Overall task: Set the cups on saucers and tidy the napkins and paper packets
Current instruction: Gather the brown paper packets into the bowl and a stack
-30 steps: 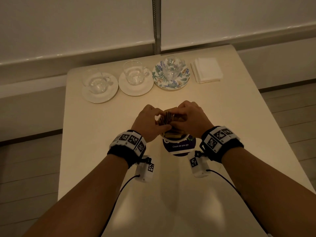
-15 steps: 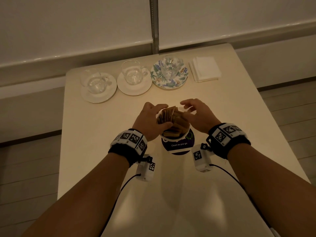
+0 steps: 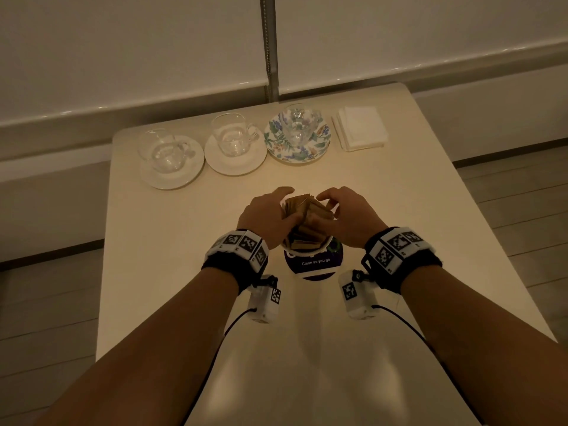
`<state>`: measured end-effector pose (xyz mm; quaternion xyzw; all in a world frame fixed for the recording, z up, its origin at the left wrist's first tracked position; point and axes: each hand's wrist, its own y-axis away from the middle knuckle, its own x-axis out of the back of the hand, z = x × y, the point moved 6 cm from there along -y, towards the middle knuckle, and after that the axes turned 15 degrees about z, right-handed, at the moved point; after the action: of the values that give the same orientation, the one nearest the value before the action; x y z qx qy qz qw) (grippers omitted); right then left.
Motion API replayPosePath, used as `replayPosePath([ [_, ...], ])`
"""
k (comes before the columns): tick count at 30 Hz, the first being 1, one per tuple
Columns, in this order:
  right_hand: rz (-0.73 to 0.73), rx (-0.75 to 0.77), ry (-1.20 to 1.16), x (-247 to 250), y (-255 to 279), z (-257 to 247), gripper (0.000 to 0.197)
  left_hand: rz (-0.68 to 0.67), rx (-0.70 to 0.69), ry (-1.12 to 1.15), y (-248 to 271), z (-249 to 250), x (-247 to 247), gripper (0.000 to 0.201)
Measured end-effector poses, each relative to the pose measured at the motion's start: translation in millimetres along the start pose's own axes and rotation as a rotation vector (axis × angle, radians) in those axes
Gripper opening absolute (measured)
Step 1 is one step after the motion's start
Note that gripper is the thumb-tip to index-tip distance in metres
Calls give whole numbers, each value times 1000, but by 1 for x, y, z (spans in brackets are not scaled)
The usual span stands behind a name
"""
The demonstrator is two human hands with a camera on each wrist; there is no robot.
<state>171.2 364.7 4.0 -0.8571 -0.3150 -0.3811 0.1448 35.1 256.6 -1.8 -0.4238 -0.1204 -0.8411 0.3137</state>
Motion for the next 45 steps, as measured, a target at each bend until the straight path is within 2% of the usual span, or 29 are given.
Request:
replayPosePath([
  [3,14,13,14,1,-3,-3,41,64,-50,1,0,5,5,44],
  [6,-4,60,-12,-2,-1,-10,37,30,-112,-41,-1,12,1,27],
  [9,2,159,38,-7,1,-20,35,19,-55,-59,-3,10,0,18],
  [12,-1,146,46,-10,2,-20,35,11,-25,-25,-2,9,4,17],
  [14,45,68,12,-8,1,-12,40,55,-3,28,0,6,11,28],
  [16,44,-14,-53,-6,2,-3,63,111,66,117,7,1,20,54],
  [17,-3,-27,-81,-8,4,-1,77,105,100,159,11,-1,21,67],
  [21,-240,-7,-63,-21,14,4,121,-55,158,182,23,-4,10,101],
  [23,-266,-42,-60,-27,17,5,137,-130,202,238,25,-2,1,111],
  [27,-177,-29,23,-35,18,1,140,-200,196,200,27,0,-14,121],
  [30,-149,-3,92,-37,18,-5,139,-218,216,266,25,-4,-14,124],
  [33,-152,-7,62,-39,20,-9,144,-274,241,371,29,-6,-14,129],
  [35,-154,-34,55,-39,19,-10,144,-253,305,485,28,-10,-14,125],
  [39,-170,-86,34,-39,20,-8,151,-170,457,689,29,-15,-21,94],
  [42,-136,-143,-65,-38,23,-1,150,-139,497,734,27,-17,-35,84],
  [45,-114,-174,-203,-39,28,9,151,-7,684,937,26,-29,-45,67],
])
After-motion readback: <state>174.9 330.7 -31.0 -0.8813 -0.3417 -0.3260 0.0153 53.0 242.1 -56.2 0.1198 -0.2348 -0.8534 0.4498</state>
